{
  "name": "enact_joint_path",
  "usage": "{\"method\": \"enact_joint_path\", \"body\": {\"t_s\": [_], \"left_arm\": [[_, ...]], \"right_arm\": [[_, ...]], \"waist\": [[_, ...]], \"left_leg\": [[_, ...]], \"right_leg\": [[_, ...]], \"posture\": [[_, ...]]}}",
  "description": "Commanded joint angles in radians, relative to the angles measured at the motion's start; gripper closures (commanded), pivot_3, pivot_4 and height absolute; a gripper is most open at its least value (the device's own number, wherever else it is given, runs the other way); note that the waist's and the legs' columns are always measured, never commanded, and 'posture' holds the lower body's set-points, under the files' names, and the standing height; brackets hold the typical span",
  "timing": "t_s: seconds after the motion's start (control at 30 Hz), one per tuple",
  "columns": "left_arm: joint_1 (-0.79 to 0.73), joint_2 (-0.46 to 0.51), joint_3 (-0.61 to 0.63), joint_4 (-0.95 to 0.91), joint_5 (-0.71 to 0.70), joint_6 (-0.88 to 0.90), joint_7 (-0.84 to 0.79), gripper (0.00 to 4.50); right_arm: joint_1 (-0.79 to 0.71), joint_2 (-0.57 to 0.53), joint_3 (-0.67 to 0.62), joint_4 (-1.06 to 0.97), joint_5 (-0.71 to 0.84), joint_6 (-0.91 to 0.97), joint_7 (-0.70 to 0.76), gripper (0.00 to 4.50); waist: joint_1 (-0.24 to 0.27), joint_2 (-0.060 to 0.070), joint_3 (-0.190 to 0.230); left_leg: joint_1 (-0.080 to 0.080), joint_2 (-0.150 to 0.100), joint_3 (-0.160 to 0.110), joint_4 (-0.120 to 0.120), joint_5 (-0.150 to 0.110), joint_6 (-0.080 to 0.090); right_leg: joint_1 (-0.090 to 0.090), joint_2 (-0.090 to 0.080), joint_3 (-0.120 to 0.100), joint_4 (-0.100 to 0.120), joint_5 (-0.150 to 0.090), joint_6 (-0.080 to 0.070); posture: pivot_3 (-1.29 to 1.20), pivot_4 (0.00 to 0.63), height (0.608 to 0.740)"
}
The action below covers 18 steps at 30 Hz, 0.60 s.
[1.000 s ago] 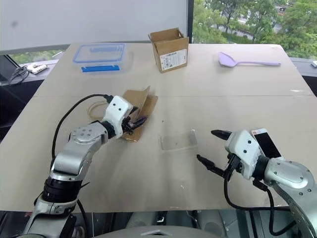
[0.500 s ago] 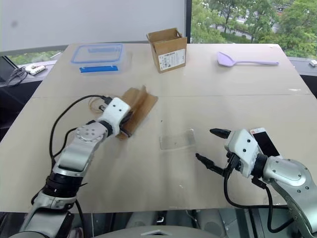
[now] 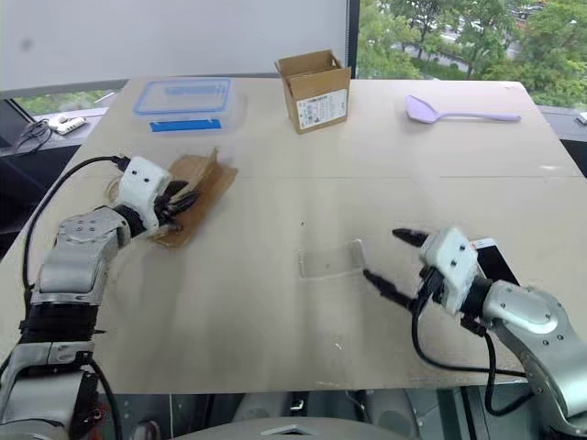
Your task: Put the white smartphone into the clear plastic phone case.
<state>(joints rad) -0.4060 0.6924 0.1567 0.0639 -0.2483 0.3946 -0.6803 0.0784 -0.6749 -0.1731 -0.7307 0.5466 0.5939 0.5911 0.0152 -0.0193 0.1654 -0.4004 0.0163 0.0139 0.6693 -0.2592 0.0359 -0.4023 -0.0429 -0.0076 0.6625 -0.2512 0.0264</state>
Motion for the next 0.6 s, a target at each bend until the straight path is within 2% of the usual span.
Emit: {"method": "enact_joint_path", "body": {"t_s": [0.03, 0.07, 0.1, 0.17, 0.27, 0.43, 0.6], "left_arm": [[-0.007, -0.041, 0.078, -0.219, -0.242, 0.170, -0.044, 0.98], [-0.003, -0.045, 0.068, -0.283, -0.319, 0.232, -0.077, 0.61], [0.005, -0.040, 0.051, -0.337, -0.380, 0.292, -0.108, 0.04], [0.020, -0.024, 0.008, -0.417, -0.469, 0.369, -0.173, 0.04], [0.031, -0.037, -0.066, -0.463, -0.513, 0.396, -0.226, 0.04], [0.022, -0.066, -0.194, -0.487, -0.486, 0.362, -0.277, 0.04], [0.005, -0.065, -0.264, -0.471, -0.439, 0.292, -0.343, 0.04]], "right_arm": [[0.027, -0.013, -0.088, -0.005, -0.007, 0.052, -0.060, 0.00], [0.034, -0.020, -0.110, 0.006, -0.035, 0.062, -0.087, 0.00], [0.046, -0.030, -0.135, 0.016, -0.052, 0.077, -0.102, 0.00], [0.084, -0.062, -0.181, 0.030, -0.105, 0.098, -0.124, 0.00], [0.161, -0.103, -0.265, 0.044, -0.149, 0.143, -0.129, 0.00], [0.234, -0.137, -0.368, 0.089, -0.097, 0.257, -0.057, 0.00], [0.188, -0.177, -0.364, 0.184, -0.051, 0.394, -0.020, 0.00]], "waist": [[0.001, 0.000, 0.000], [0.001, 0.000, 0.000], [0.001, 0.000, 0.000], [-0.001, 0.000, 0.000], [-0.001, 0.001, 0.000], [-0.005, 0.001, 0.000], [-0.009, 0.001, 0.000]], "left_leg": [[0.000, 0.000, 0.000, 0.000, 0.000, 0.000], [0.000, 0.000, 0.000, 0.000, 0.000, 0.000], [-0.001, 0.000, -0.001, 0.000, 0.000, 0.000], [-0.001, -0.001, 0.000, 0.000, 0.000, 0.000], [0.001, -0.001, 0.001, -0.001, 0.000, 0.000], [0.003, 0.000, 0.001, 0.000, 0.000, 0.000], [0.004, 0.001, 0.004, 0.000, 0.000, 0.000]], "right_leg": [[0.000, 0.000, 0.000, 0.000, 0.000, 0.000], [0.000, 0.000, 0.000, 0.000, 0.000, 0.000], [0.000, 0.000, -0.001, 0.000, 0.000, 0.000], [0.000, 0.000, 0.000, 0.000, 0.000, 0.000], [0.000, 0.001, 0.001, 0.000, 0.000, 0.000], [0.001, 0.009, 0.003, 0.001, 0.000, 0.000], [0.001, 0.011, 0.006, 0.001, 0.000, 0.000]], "posture": [[0.00, 0.150, 0.740], [0.00, 0.150, 0.740], [0.00, 0.150, 0.740], [0.00, 0.150, 0.740], [0.00, 0.150, 0.740], [0.00, 0.150, 0.740], [0.00, 0.150, 0.740]]}}
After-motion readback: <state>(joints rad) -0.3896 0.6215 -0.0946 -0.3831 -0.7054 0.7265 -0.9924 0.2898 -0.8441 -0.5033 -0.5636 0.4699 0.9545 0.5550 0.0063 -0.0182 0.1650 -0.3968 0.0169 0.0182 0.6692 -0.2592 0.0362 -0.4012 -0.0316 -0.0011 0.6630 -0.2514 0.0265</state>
